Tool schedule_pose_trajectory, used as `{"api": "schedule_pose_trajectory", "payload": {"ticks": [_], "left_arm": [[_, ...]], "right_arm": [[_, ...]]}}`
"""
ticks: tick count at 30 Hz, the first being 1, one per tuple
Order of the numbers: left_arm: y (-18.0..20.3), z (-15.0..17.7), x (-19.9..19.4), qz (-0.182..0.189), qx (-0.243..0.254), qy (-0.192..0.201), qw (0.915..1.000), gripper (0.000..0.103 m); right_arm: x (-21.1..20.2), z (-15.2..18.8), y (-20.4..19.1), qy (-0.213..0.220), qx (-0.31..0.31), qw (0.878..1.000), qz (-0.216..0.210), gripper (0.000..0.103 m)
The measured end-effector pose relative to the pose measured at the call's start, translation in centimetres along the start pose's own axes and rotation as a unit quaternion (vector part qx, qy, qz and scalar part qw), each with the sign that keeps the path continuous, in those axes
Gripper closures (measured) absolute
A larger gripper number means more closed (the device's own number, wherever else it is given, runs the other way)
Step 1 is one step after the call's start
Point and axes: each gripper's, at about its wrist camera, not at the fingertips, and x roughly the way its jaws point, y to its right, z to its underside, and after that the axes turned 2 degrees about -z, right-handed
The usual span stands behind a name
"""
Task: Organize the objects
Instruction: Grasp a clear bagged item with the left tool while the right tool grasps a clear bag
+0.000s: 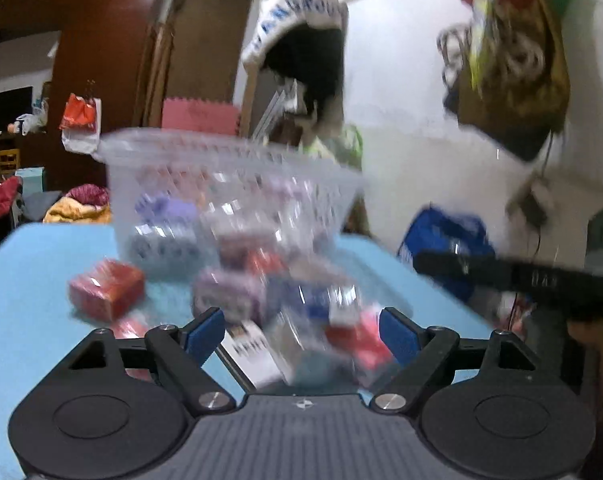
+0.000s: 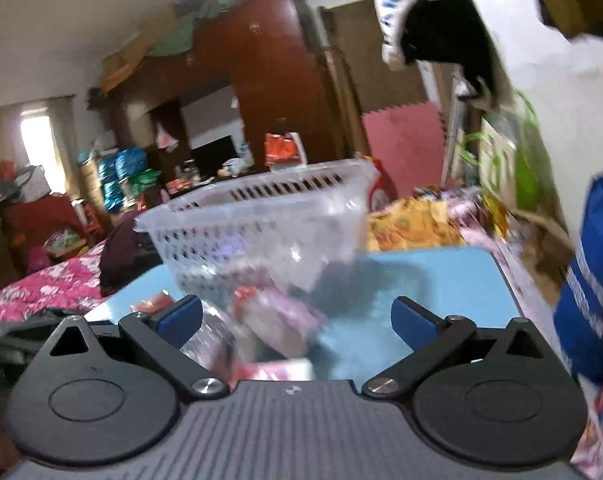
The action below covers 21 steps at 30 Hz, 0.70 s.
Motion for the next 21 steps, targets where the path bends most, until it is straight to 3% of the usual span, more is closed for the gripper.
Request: {"api": "schedule_pose_trajectory", "payload": {"ticks": [3,6,7,11,15,19,21], "left_arm": [[0.3,0.6,1.6,-0.014,0.001,-0.021,0.9997,0.023],[-0.4,1.0,2.2,0.004,-0.024,-0.033,0.9992,0.055],[-0.5,1.0,2.1,0.008,-0.027,-0.028,0.9992,0.057],[-0.6,1.3,0.6,-0.002,-0.005,-0.001,1.0000,0.061],[-1.9,1.5,-0.5,-0.004,-0.012,0.008,0.9999,0.061],[-3.5,1.9,-1.4,-0.009,-0.020,0.012,0.9997,0.061],[-4.2,2.0,-1.5,-0.012,-0.026,0.013,0.9995,0.061]], "right_arm": [[0.3,0.3,-0.4,-0.008,-0.003,1.000,-0.005,0.000],[0.4,0.3,-0.9,-0.013,-0.010,0.999,-0.028,0.003],[0.4,0.4,-1.3,-0.016,-0.015,0.999,-0.034,0.004],[1.3,1.5,-3.3,-0.033,-0.041,0.997,-0.051,0.011],[3.3,2.0,-4.8,-0.058,-0.060,0.995,-0.060,0.026],[4.4,2.8,-6.4,-0.074,-0.100,0.990,-0.070,0.028],[4.6,3.4,-7.1,-0.081,-0.126,0.987,-0.065,0.041]]}}
